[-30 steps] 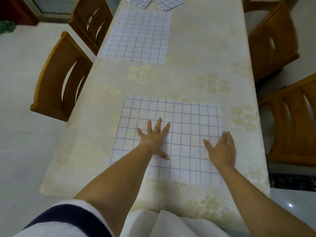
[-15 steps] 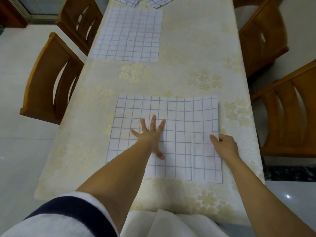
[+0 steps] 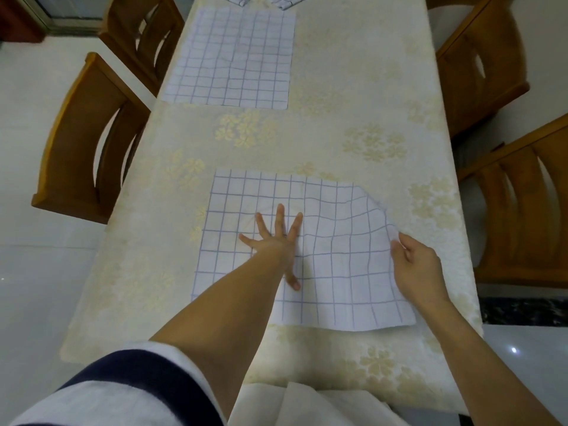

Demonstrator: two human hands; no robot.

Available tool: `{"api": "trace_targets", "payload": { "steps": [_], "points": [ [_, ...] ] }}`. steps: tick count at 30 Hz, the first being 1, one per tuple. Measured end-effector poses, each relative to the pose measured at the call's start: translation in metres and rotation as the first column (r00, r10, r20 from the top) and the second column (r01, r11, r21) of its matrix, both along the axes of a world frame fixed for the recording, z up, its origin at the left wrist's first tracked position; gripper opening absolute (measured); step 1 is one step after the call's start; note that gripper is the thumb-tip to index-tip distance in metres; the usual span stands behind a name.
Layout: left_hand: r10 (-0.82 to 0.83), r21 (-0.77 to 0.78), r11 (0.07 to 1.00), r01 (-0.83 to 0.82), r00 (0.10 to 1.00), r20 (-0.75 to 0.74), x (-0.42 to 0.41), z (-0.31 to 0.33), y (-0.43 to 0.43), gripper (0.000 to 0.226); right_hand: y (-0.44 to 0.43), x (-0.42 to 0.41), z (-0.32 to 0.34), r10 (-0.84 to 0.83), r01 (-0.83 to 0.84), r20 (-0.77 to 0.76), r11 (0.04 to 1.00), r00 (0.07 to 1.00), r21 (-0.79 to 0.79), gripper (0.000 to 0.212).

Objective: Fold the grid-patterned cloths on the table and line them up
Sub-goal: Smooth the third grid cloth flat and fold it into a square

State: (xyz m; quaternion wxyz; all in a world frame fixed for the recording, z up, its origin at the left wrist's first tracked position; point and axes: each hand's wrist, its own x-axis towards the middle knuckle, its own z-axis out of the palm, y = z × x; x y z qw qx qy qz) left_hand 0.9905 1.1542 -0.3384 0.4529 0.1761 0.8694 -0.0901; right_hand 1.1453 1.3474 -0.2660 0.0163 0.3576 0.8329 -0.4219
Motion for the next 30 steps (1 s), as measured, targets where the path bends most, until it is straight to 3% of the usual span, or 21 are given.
{"api": "trace_targets", "payload": {
  "steps": [5, 10, 15, 19, 25, 30],
  "points": [
    [0.006, -0.009, 1.000, -0.006, 1.000, 0.009, 0.001, 0.003, 0.000, 0.170, -0.025, -0.026, 0.041, -0.012, -0.018, -0.133, 0.975, 0.991, -0.223, 0.044],
    [-0.039, 0.008, 0.999, 0.039, 0.999, -0.012, 0.000, 0.004, -0.001, 0.167, -0.047, -0.034, 0.052, 0.082, -0.123, -0.195, 0.971, 0.977, -0.206, 0.046],
    [-0.130, 0.083, 0.985, 0.150, 0.970, -0.206, -0.010, 0.010, -0.007, 0.149, -0.043, -0.024, 0.049, 0.004, -0.084, -0.255, 0.950, 0.967, -0.302, 0.038],
    [-0.197, 0.064, 0.975, 0.214, 0.959, -0.205, -0.028, 0.008, -0.005, 0.157, -0.035, -0.013, 0.042, -0.017, -0.058, -0.240, 0.952, 0.971, -0.301, 0.036],
    [-0.107, -0.010, 0.994, 0.106, 0.992, -0.074, -0.033, 0.009, 0.021, 0.167, -0.035, -0.018, 0.044, 0.024, -0.091, -0.268, 0.966, 0.963, -0.241, 0.041],
    [-0.067, -0.057, 0.996, 0.063, 0.995, -0.077, -0.032, 0.006, 0.030, 0.168, -0.044, -0.029, 0.047, 0.190, -0.225, -0.190, 0.956, 0.963, -0.187, 0.057]
  ]
}}
